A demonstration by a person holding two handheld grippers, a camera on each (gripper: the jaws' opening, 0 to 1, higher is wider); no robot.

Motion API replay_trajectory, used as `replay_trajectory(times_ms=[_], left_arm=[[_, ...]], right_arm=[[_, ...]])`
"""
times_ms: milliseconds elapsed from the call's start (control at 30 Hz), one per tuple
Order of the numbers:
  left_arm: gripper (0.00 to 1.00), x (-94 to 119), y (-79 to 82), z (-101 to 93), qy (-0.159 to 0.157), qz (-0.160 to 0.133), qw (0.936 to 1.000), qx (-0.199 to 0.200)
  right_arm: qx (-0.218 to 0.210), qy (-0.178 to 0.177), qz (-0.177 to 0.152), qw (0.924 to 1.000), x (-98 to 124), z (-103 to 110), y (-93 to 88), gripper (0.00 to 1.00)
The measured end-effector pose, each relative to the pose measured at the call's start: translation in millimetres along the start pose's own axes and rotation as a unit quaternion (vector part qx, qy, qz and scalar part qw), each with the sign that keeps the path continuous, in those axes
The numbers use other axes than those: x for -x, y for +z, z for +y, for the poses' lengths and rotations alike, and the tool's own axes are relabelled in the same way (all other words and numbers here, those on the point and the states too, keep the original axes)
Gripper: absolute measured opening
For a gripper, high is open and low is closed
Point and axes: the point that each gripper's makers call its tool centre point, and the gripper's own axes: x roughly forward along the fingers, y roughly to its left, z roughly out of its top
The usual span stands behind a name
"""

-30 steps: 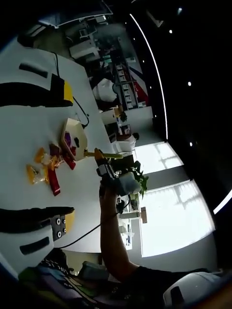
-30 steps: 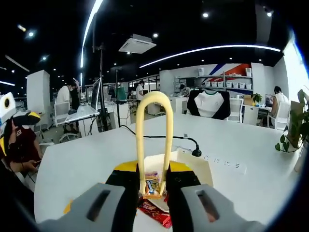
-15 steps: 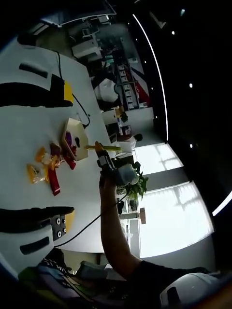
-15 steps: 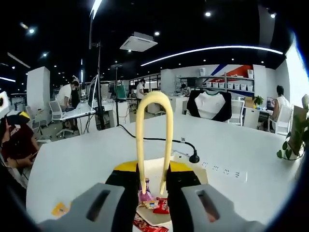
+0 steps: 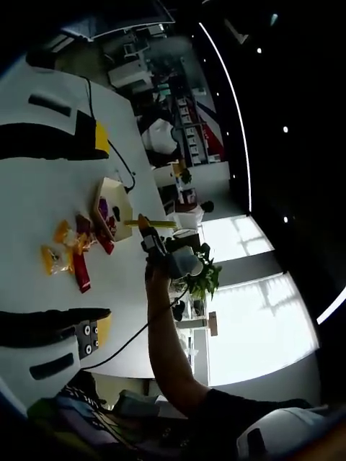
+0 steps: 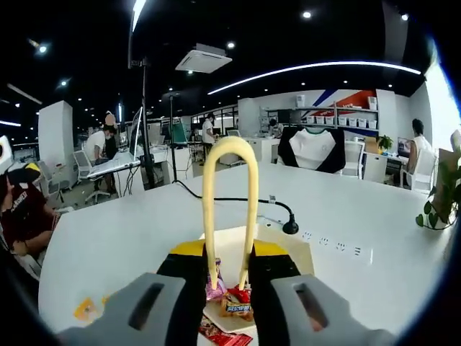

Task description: Place the target food into the container with the food tongs after gripping and lifting it, then release it inside without dropping or visibly crushing the food.

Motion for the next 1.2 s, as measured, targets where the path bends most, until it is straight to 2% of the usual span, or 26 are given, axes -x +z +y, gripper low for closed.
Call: replay_trajectory(times_ms=[100, 200, 467, 900, 1200], left_arm=[[0.90, -0.6, -0.2, -1.3, -0.002, 0.001, 1.0000, -0.001], [0.90, -1.4, 0.0, -3.4, -0.004, 0.000, 1.0000, -0.001], [0.89, -2.0, 1.8, -7.6, -0.008, -0.001, 1.0000, -0.003], [0.89, -4.9, 4.5, -11.7, -0.015, -0.004, 0.9999, -0.005], [0.88, -8.5, 6.1, -13.5, -0.020, -0.004, 0.9998, -0.005]], right_arm=[[0.006, 0.003, 0.004, 1.0000, 6.0, 6.0, -3.1, 0.17], [0.007, 0.006, 0.004, 0.9999, 6.4, 1.6, -4.2, 0.17], [0.003, 0.010, 0.003, 0.9999, 28.3, 17.9, -10.6, 0.17], [0.028, 0.023, 0.002, 0.9993, 55.7, 56.5, -20.8, 0.19], [0.020, 0.040, 0.002, 0.9990, 67.0, 81.5, -33.7, 0.20]])
